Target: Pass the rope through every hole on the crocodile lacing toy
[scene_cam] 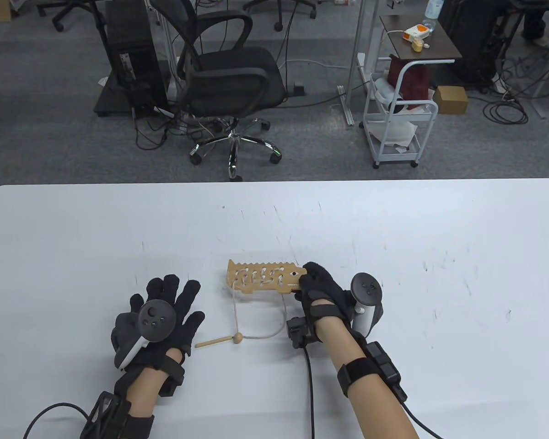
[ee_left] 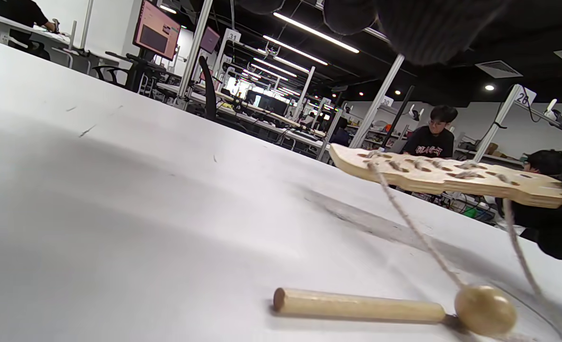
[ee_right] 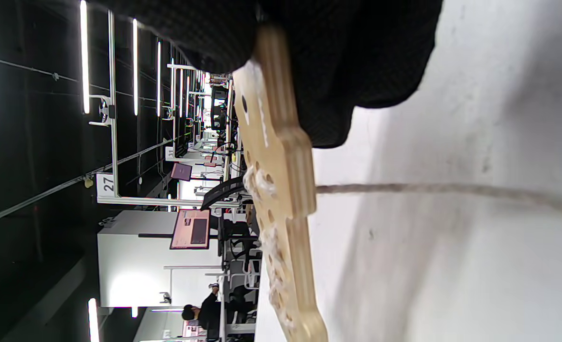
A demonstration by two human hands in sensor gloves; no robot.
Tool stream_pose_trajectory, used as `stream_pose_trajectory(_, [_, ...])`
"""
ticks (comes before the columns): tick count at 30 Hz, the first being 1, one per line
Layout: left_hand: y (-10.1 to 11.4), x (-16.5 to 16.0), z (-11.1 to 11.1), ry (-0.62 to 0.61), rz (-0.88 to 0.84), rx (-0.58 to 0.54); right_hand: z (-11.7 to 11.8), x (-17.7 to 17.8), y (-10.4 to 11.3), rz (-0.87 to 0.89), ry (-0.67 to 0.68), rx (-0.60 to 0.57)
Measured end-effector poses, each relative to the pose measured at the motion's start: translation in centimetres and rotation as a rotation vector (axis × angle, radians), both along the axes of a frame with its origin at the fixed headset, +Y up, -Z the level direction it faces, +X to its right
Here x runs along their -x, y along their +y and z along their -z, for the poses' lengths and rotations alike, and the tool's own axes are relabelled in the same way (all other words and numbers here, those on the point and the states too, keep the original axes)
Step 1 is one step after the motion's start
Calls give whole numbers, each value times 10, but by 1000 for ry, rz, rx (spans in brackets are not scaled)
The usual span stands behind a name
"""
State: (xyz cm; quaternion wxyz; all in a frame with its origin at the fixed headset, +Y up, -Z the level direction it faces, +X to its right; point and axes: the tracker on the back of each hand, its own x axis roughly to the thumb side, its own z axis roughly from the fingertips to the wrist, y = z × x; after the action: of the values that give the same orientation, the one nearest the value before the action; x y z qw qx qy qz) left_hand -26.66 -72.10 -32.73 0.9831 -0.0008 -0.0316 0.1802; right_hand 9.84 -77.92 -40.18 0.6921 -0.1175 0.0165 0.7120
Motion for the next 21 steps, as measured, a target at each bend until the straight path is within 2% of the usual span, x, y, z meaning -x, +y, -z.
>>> stream_pose_trajectory(13, [-1,-1,1,-15,-18,7,20,-1,-11,-92,-46,91])
stream_pose_trajectory(16, [-1,-1,1,-18,-19,9,22,-2,-8,-215,-41,149])
stream_pose_trajectory(21, [-2,-2,2,-24,-22,16,26,-4,-2,-318,-22,140])
